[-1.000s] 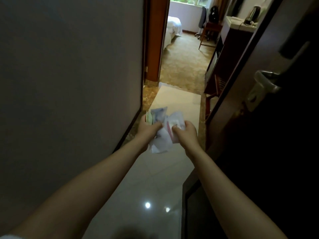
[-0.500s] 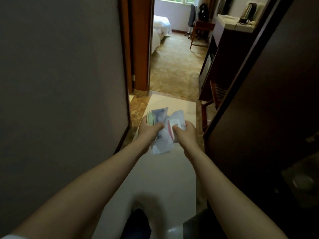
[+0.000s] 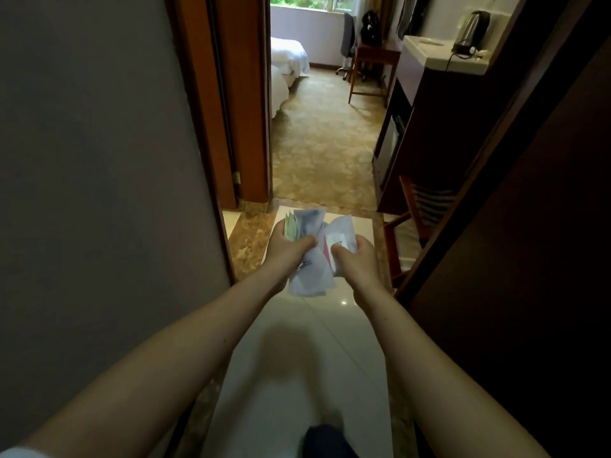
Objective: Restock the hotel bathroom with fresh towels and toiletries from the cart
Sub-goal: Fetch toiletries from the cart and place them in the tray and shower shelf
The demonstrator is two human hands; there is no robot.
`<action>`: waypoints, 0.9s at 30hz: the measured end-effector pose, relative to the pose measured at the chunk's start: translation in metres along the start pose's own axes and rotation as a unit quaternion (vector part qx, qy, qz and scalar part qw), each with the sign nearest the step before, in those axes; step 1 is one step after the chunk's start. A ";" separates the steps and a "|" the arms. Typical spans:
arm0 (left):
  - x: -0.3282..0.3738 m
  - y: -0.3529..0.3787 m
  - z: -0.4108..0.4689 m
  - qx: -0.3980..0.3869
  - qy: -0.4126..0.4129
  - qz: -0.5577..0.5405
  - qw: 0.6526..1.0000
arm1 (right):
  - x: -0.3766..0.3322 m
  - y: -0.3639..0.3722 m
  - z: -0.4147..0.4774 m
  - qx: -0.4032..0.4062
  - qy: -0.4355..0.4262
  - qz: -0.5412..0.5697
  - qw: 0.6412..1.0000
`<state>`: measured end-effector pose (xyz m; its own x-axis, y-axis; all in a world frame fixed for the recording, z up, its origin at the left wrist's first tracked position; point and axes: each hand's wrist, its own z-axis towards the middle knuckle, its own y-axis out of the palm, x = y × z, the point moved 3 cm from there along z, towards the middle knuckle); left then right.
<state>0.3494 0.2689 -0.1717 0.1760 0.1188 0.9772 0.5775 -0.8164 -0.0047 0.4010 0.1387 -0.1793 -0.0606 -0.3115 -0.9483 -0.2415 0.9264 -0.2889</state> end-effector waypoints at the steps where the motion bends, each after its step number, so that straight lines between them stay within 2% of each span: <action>1: 0.000 0.002 0.015 0.002 -0.004 0.008 1.000 | 0.000 0.004 0.017 -0.004 0.002 0.001 1.000; 6: 0.020 0.025 0.115 0.041 -0.016 0.027 0.999 | -0.011 0.026 0.123 -0.046 -0.001 0.016 0.999; 12: 0.044 0.062 0.246 0.071 0.016 0.021 0.997 | -0.042 0.034 0.263 -0.092 -0.020 0.023 0.995; 17: 0.061 0.088 0.336 0.102 0.003 -0.008 0.995 | -0.055 0.039 0.366 -0.117 -0.015 0.044 0.992; 24: 0.082 0.081 0.429 0.162 0.002 -0.008 0.987 | -0.072 0.081 0.469 -0.170 0.022 0.095 0.981; 27: 0.085 0.072 0.485 0.157 0.003 -0.028 0.987 | -0.085 0.112 0.518 -0.186 0.014 0.085 0.979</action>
<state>0.7927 0.4948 -0.1919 0.1338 0.1546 0.9789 0.8045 -0.5937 -0.0162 0.8805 0.3788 -0.1994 -0.1558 -0.1691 -0.9732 -0.5619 0.8255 -0.0534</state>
